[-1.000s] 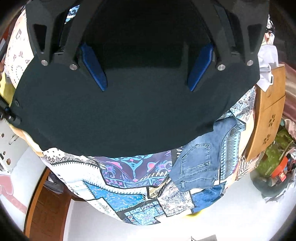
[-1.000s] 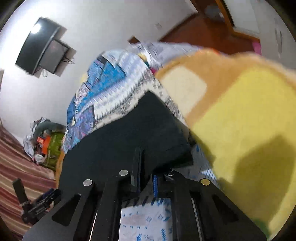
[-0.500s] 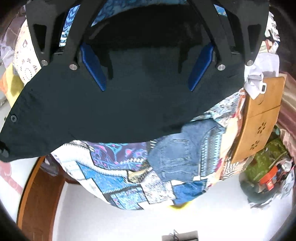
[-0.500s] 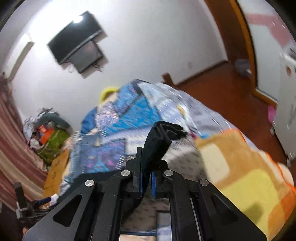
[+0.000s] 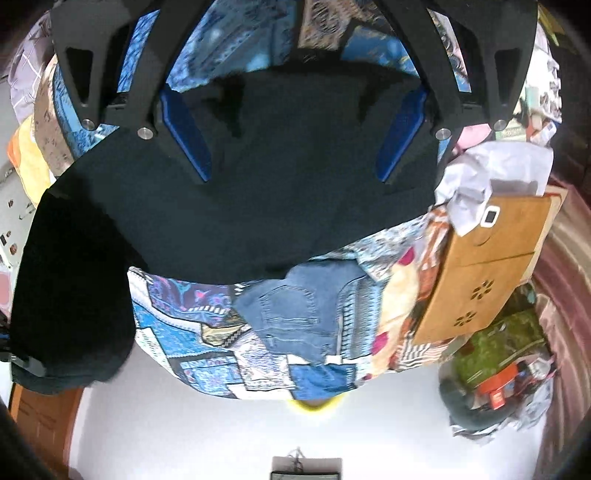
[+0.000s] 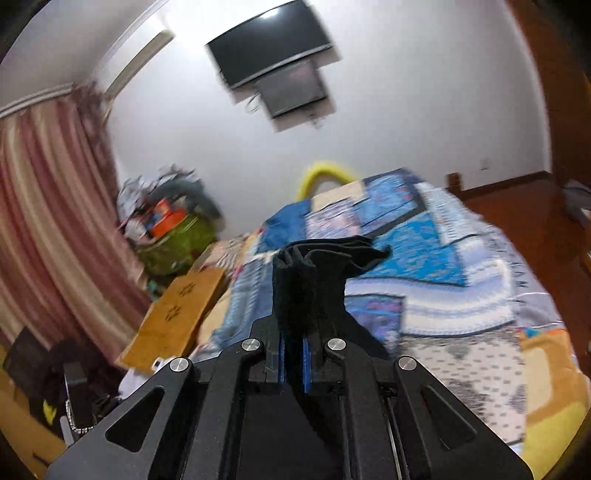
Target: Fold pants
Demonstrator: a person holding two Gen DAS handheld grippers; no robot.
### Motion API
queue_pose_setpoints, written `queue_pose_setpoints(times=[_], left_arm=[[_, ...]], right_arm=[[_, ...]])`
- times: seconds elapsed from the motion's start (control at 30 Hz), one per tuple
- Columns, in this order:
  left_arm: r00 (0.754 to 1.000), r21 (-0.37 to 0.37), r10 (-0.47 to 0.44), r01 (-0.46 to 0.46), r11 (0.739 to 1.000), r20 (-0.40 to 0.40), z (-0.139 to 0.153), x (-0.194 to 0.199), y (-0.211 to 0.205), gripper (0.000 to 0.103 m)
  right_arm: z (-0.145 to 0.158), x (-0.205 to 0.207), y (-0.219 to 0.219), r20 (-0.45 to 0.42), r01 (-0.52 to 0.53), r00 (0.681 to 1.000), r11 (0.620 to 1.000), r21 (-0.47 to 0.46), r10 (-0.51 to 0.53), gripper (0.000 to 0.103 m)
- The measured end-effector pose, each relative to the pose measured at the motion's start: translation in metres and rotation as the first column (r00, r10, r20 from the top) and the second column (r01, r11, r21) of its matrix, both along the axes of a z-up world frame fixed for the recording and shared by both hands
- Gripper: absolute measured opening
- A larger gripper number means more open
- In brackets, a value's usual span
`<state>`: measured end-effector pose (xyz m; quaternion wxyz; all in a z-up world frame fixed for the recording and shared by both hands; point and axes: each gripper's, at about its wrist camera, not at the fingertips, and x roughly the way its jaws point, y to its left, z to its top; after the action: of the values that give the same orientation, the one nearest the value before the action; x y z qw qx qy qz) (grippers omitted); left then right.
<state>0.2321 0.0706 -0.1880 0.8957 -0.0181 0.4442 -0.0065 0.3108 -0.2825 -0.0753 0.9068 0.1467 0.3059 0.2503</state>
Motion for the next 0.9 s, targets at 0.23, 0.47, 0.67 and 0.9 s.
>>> queue_pose_setpoints(times=[0.23,0.47,0.67,0.9], left_arm=[[0.998,-0.009,0.054,-0.054,0.998,-0.024,-0.007,-0.016,0.025,0.091],[0.997,0.000,0.073,-0.073,0.997,-0.029,-0.010,-0.018,0.029,0.091],[0.999,0.022,0.043,-0.042,0.999,-0.014,-0.004,-0.009,0.014,0.091],[1.000,0.016,-0.012,0.012,1.000,0.008,0.009,0.015,-0.008,0.091]], right_arm=[[-0.053,-0.005,0.082,-0.141,-0.213,0.970,0.973,-0.084,0.200,0.006],[-0.120,-0.027,0.121,-0.294,-0.363,0.907,0.914,-0.182,0.302,0.010],[-0.121,-0.034,0.114,-0.364,-0.439,0.860,0.882,-0.171,0.358,0.033],[-0.084,-0.028,0.078,-0.284,-0.408,0.891,0.899,-0.157,0.354,0.047]])
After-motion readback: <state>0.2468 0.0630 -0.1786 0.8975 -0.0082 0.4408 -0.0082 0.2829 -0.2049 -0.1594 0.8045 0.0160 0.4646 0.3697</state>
